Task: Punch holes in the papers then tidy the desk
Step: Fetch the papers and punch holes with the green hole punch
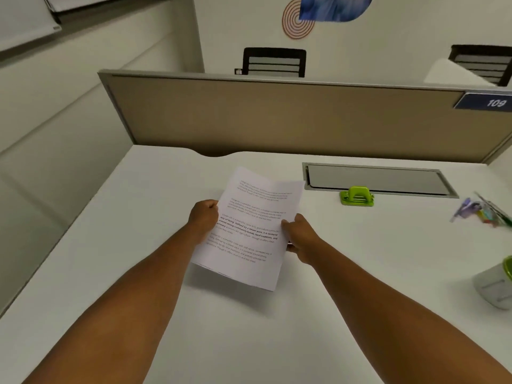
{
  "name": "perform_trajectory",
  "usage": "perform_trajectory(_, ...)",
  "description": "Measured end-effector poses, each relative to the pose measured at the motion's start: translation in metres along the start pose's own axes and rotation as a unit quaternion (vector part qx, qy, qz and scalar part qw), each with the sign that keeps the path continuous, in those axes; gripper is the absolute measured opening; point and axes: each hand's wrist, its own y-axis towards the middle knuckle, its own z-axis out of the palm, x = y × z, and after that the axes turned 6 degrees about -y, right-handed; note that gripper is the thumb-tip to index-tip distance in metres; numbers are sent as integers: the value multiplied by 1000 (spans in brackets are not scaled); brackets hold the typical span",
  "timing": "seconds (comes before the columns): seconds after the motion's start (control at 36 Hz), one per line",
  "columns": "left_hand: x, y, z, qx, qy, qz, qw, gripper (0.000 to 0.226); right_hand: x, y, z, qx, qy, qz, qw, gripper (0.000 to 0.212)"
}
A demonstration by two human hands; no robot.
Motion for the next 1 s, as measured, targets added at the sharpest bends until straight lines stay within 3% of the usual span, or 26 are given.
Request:
perform_trajectory(0.14, -23, -5, 57, 34, -1, 16, 999, 33, -13, -10, -52, -46, 25, 18, 998, 17)
perform_trajectory(0.25, -40, -5, 98, 60, 8, 21, 998, 33, -27, -18, -94, -87, 77, 30, 993, 25)
perform_trajectory(0.53, -83, 8, 192, 131, 73, 65, 986, 33, -66, -34, -189, -114, 199, 85, 970, 20)
perform_trajectory(0.69, -101, 15, 239, 181, 113, 106, 971, 32, -91, -44, -215, -126, 230, 108, 959, 19)
perform_trajectory(1.0, -133, 20, 292, 256, 205, 172, 929, 34, -115, -58, -221, -216, 314, 96, 920, 15)
